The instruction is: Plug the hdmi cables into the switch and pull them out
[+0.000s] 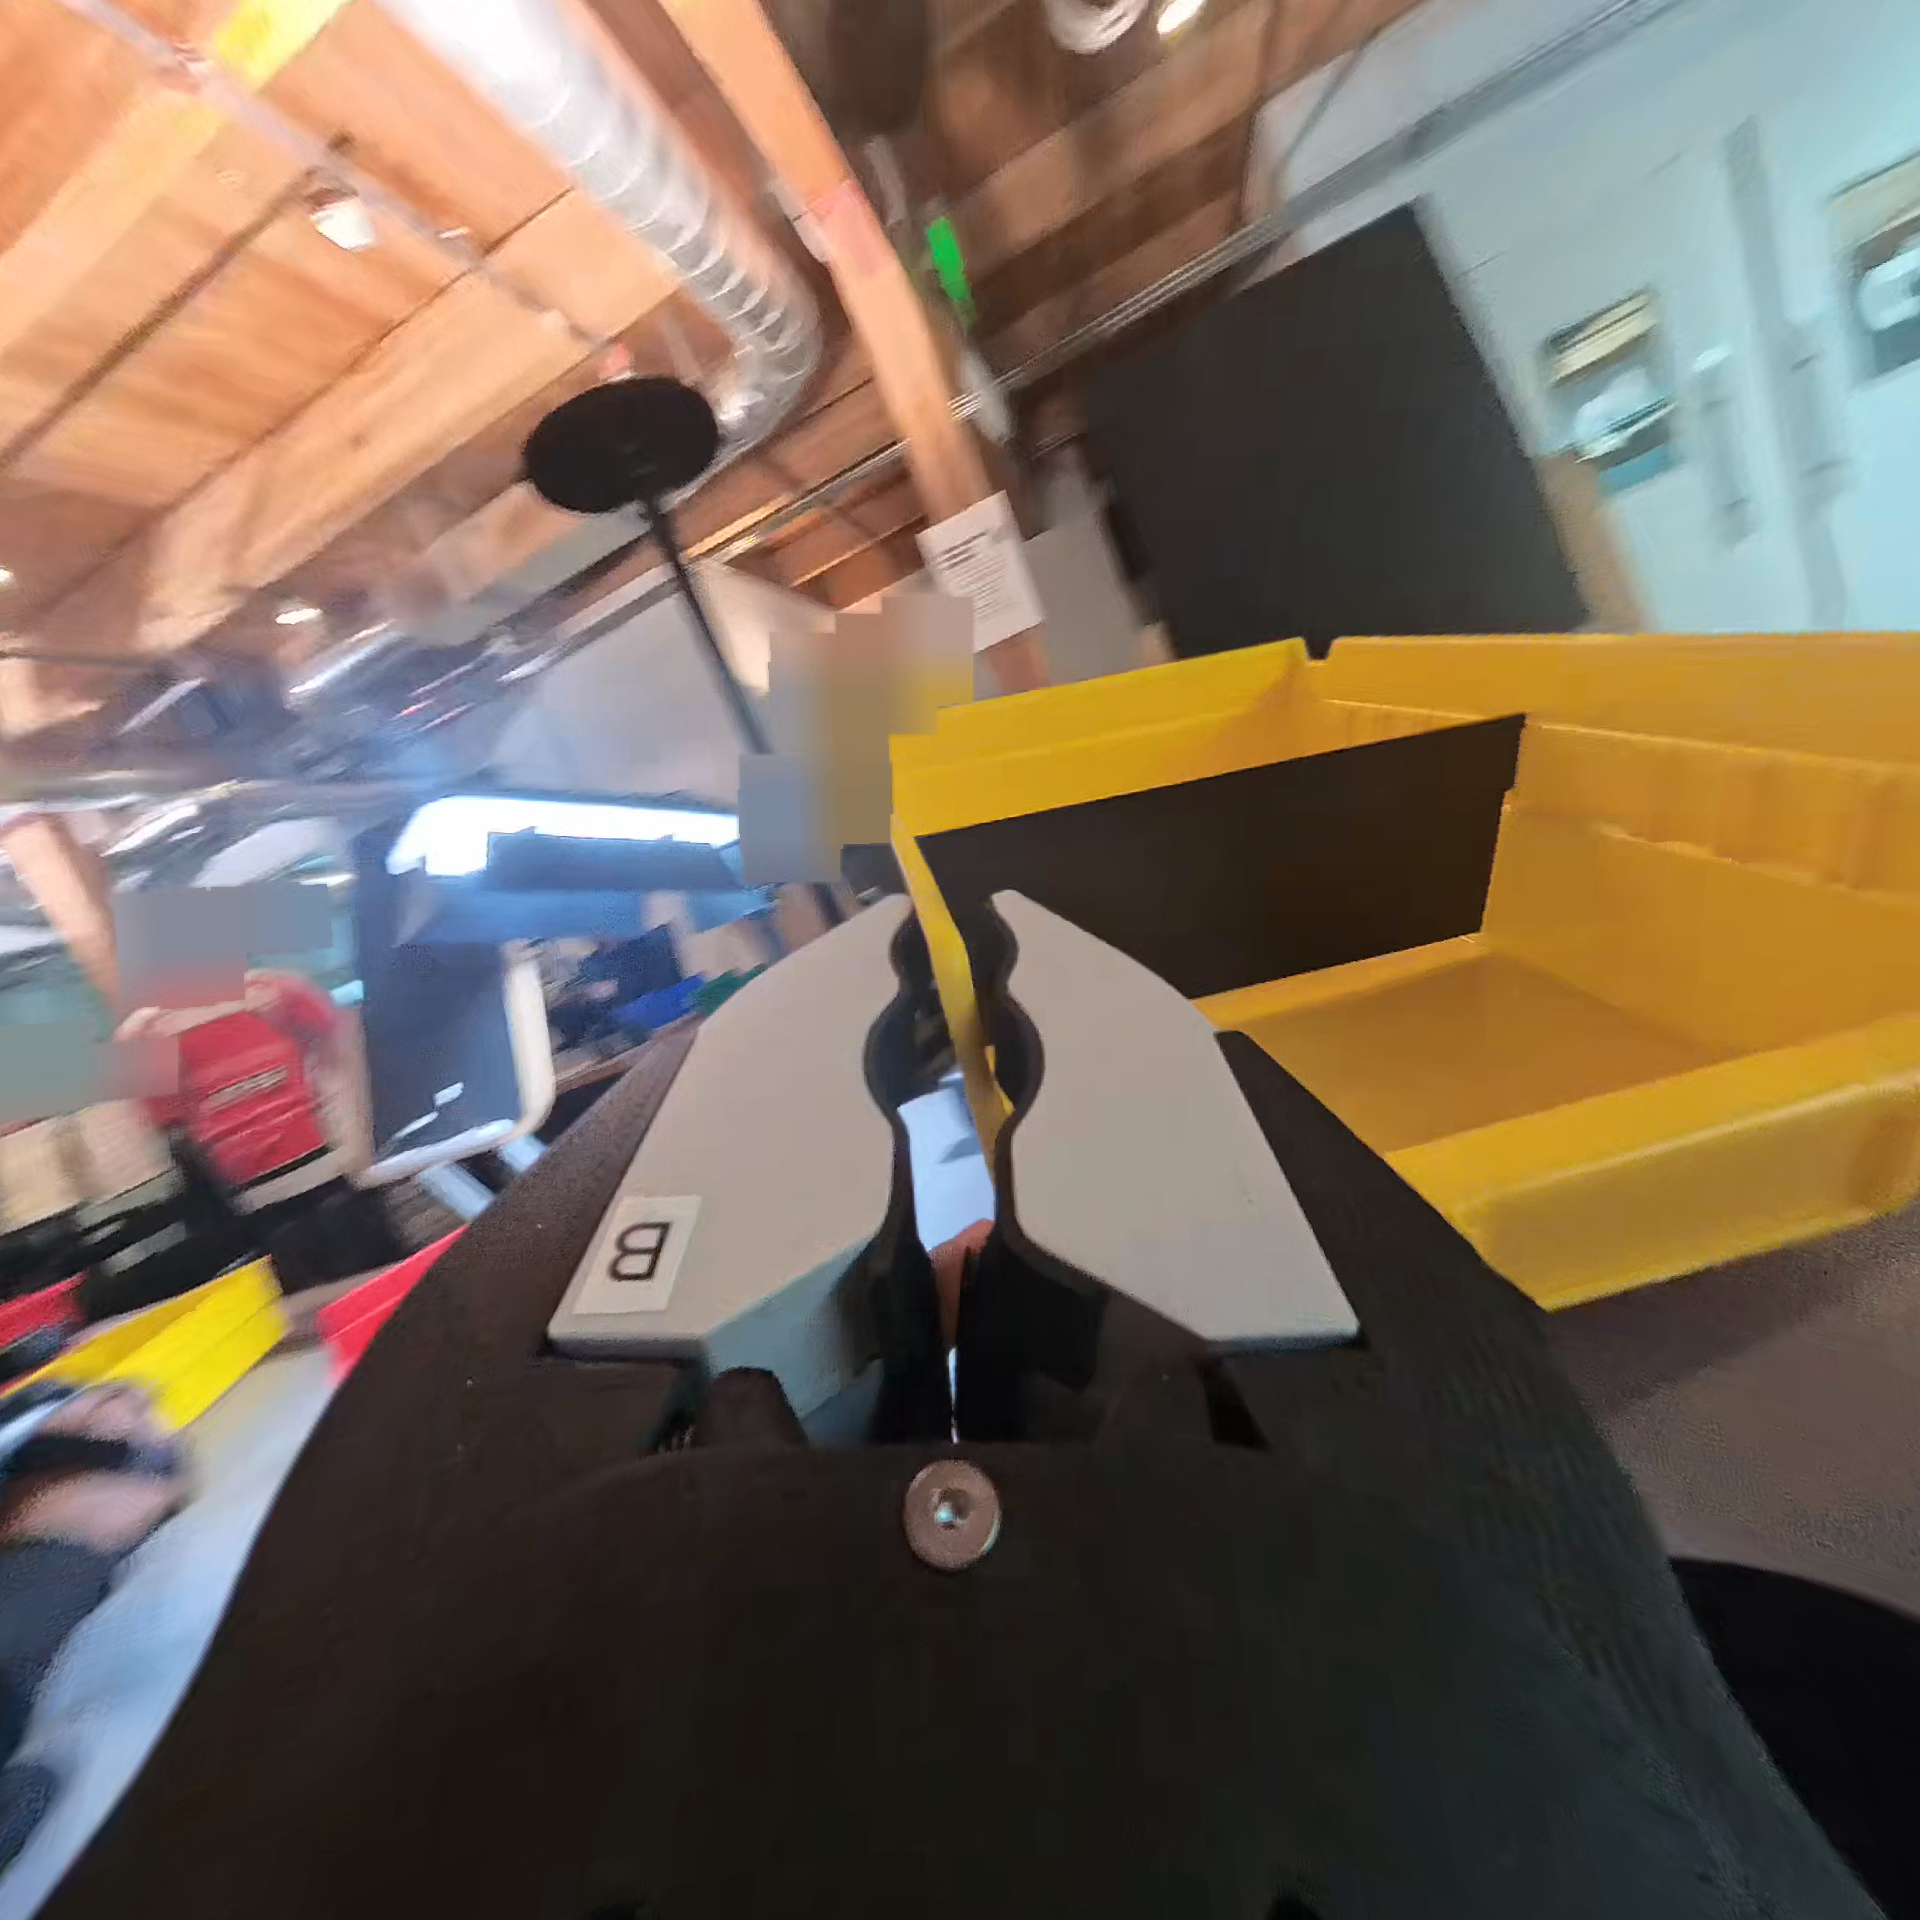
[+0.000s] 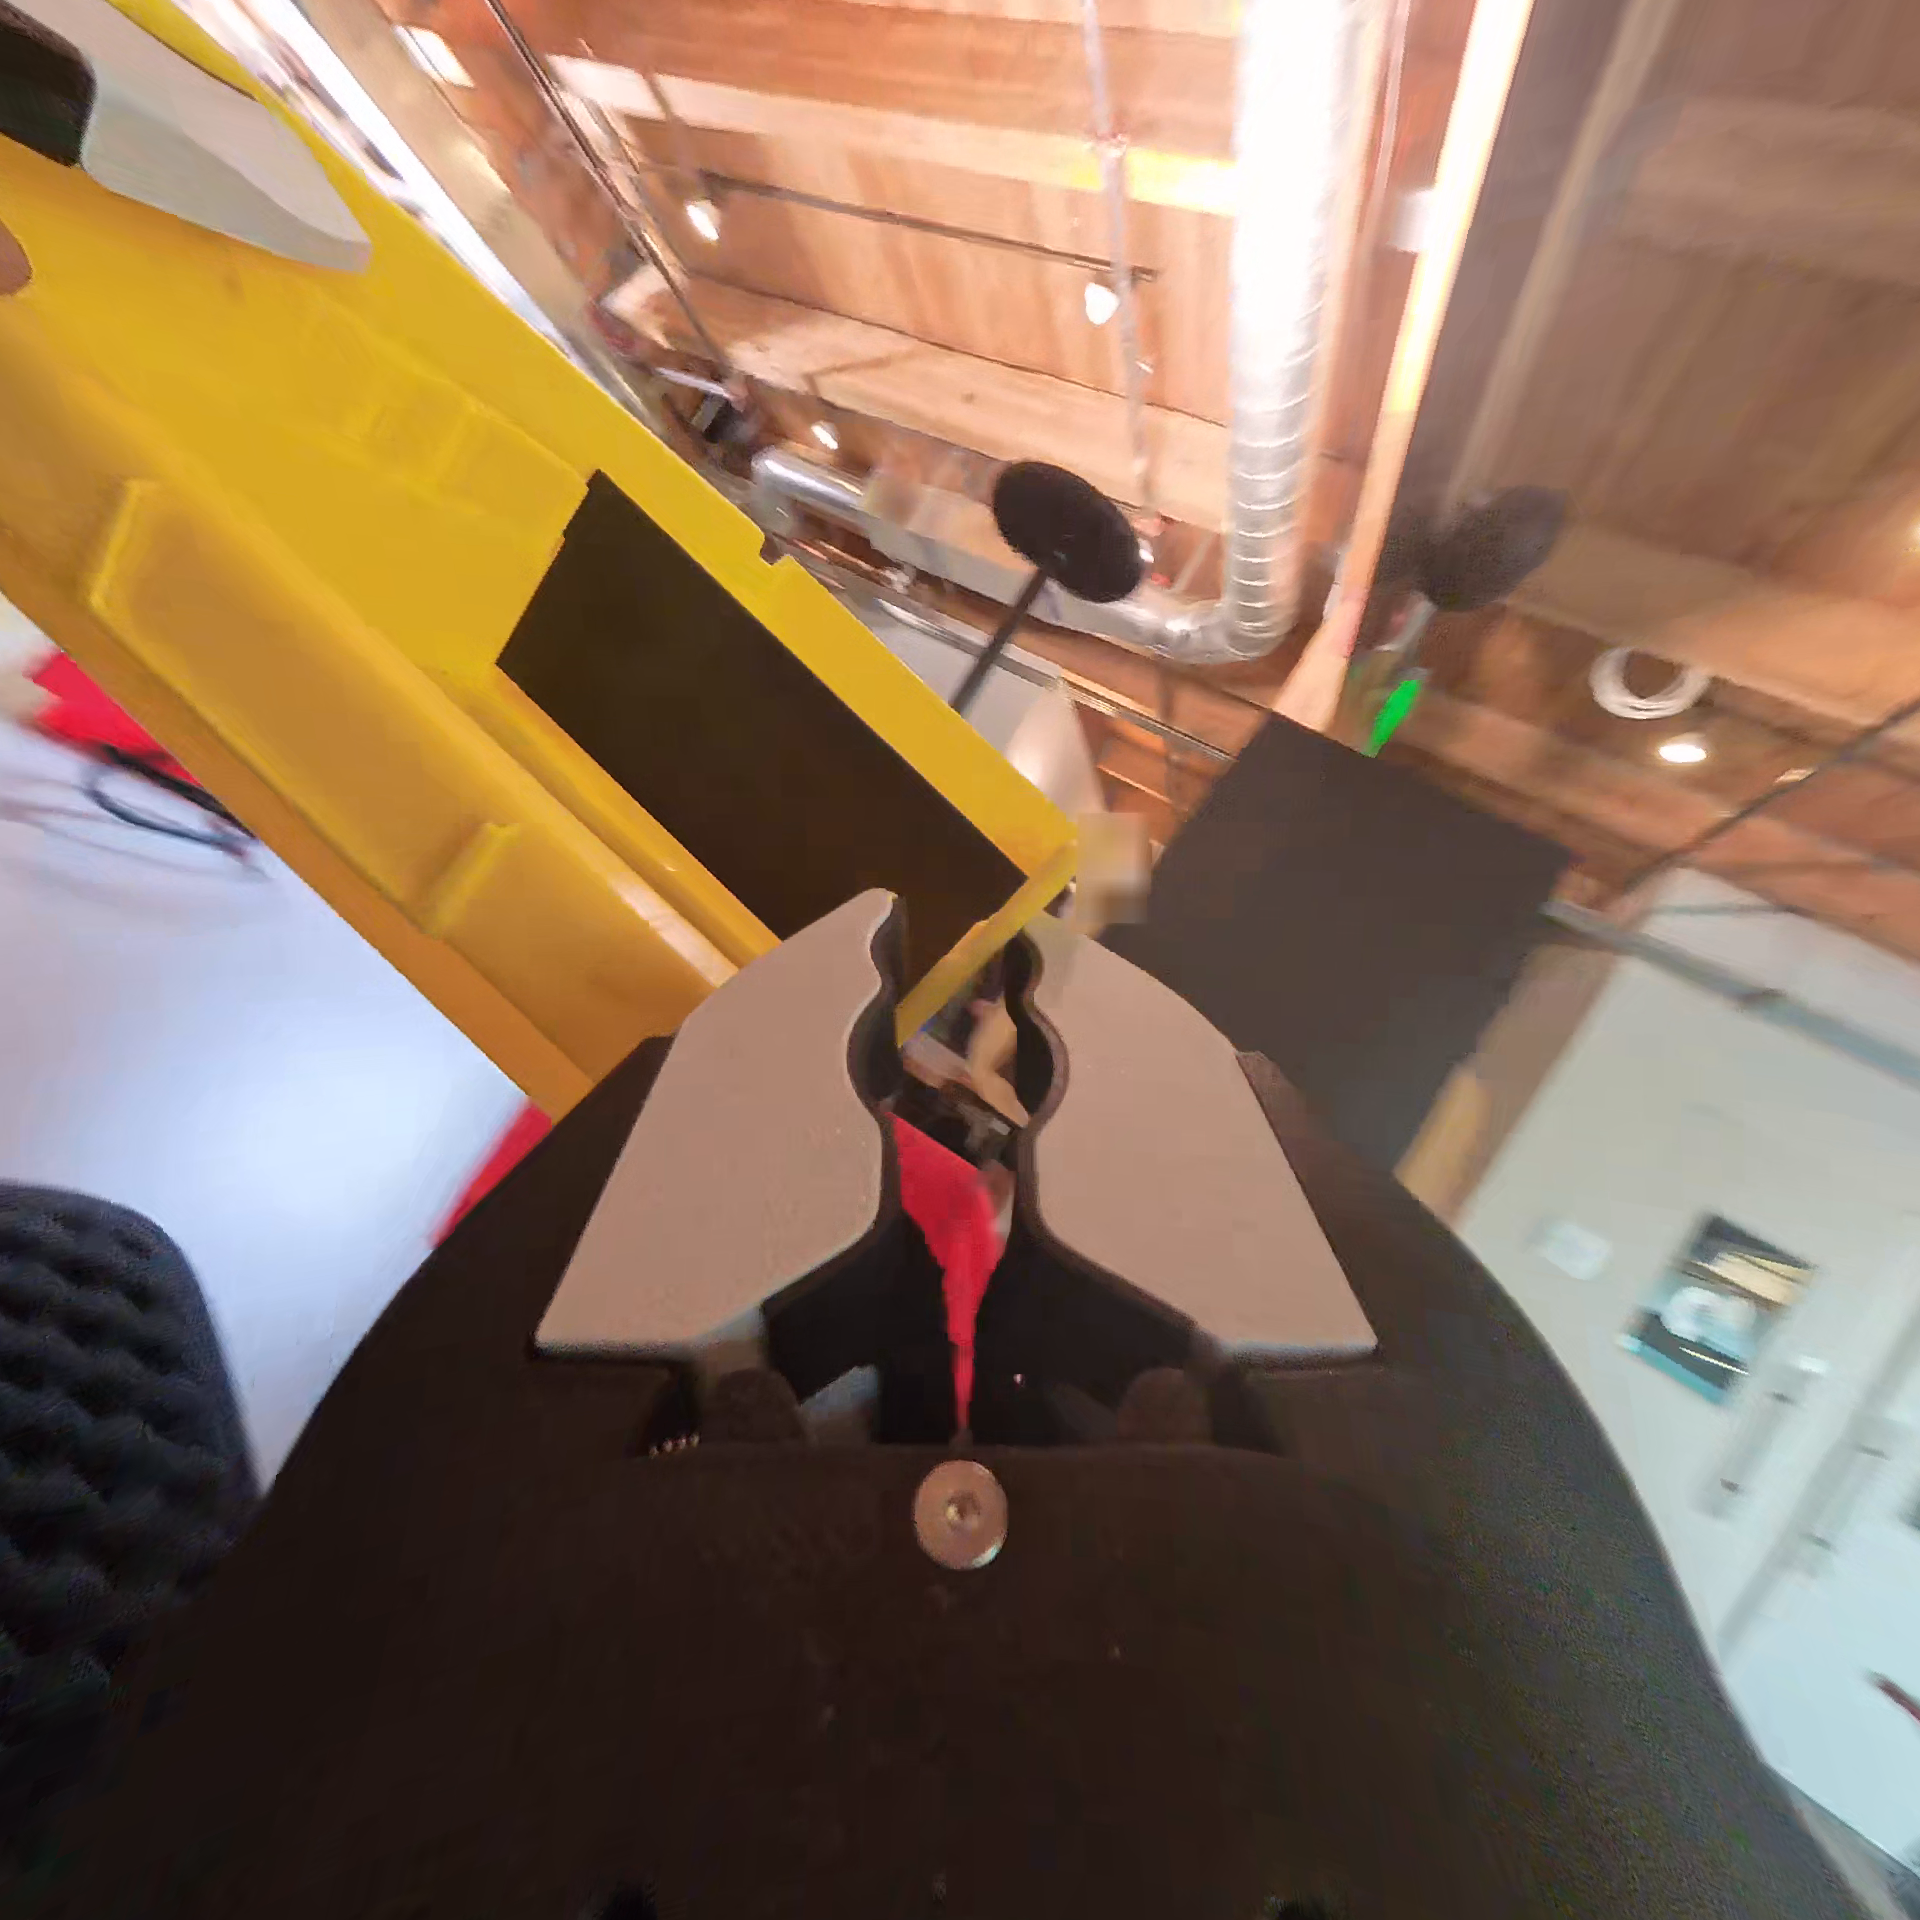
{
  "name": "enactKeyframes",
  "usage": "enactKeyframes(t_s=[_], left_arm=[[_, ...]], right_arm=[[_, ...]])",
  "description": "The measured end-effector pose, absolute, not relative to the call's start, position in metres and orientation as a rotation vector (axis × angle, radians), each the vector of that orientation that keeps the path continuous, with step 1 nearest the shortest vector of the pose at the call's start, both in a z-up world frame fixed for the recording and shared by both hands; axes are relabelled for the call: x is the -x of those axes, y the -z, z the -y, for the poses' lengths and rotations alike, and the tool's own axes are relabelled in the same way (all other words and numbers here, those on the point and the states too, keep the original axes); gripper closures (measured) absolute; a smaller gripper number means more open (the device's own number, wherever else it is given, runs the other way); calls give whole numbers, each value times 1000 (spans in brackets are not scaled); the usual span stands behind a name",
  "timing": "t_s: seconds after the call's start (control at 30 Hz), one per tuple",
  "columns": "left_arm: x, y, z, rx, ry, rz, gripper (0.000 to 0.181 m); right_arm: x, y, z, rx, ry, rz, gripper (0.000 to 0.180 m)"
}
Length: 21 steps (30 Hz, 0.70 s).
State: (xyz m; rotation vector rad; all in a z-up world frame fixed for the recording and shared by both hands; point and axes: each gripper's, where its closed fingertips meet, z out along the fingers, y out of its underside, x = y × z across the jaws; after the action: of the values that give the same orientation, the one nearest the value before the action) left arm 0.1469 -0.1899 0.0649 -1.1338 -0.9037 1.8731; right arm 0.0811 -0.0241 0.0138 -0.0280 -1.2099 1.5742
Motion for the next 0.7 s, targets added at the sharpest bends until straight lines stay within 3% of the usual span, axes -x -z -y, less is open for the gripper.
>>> enactKeyframes(t_s=[0.2, 0.4, 0.7], left_arm=[[-56, -28, 69, 1251, -1417, 701, 166], [34, 23, -52, 1524, -1222, 564, 166], [75, 91, -104, 1673, -995, 581, 160]], right_arm=[[-47, 4, -108, 180, -1253, 1256, 163], [6, 44, -232, 465, -1002, 1331, 165], [41, 100, -287, 648, -838, 1489, 165]])
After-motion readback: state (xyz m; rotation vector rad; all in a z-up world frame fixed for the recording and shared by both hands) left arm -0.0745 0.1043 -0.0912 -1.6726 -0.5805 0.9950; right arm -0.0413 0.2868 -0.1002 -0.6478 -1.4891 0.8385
